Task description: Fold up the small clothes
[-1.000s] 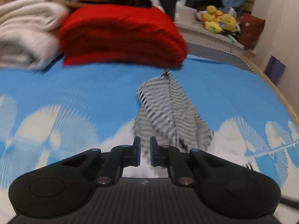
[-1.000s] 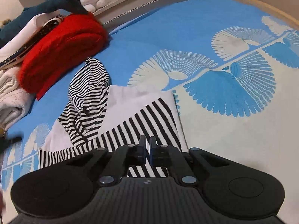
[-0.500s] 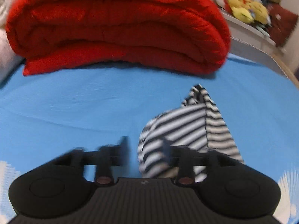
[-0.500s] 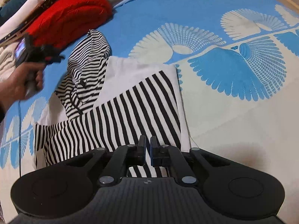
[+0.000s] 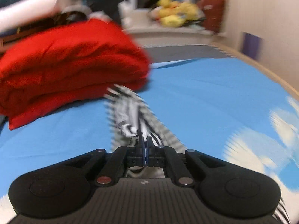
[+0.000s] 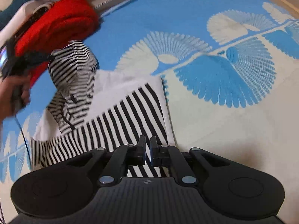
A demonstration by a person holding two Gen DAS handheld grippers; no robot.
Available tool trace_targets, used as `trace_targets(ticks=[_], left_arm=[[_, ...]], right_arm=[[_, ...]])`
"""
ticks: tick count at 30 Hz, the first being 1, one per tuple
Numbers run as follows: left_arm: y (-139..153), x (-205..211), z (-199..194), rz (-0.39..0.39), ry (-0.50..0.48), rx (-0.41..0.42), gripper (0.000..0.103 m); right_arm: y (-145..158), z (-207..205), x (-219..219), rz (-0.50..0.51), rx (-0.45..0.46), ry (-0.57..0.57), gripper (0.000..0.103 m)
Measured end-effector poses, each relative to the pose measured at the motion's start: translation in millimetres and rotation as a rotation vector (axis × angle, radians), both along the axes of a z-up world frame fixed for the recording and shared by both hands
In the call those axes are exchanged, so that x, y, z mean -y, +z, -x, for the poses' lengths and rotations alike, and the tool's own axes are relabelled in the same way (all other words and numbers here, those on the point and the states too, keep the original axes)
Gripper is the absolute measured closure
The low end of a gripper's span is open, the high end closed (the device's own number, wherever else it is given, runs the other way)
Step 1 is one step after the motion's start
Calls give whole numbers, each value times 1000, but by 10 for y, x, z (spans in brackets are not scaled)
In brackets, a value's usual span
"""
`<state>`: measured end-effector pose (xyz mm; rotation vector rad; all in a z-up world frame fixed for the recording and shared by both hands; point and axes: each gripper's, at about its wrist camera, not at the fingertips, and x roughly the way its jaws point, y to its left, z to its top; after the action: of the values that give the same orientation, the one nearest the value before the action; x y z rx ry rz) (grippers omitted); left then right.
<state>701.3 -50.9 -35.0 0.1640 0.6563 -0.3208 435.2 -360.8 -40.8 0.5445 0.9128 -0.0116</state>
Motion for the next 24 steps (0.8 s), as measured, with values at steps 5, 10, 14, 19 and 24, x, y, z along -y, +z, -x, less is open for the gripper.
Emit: trace_targets(ticks=[5, 10, 14, 19, 24], left_arm=[[49, 173, 1926, -10, -162, -49, 102], [-132, 205, 3531, -63, -304, -309, 96], [217, -169, 3693, 142, -103, -245, 83], [-30, -671, 2902, 251, 363, -362, 67], [-680, -990, 2604, 208, 591, -547, 59]], right_arm=[[133, 69, 100, -18, 42, -55, 99], [156, 134, 117, -65, 52, -56, 99], [137, 154, 49, -114, 52, -13, 95], [-19, 104, -200, -154, -22, 64, 74], [-269, 31, -583, -227, -111, 145, 57]])
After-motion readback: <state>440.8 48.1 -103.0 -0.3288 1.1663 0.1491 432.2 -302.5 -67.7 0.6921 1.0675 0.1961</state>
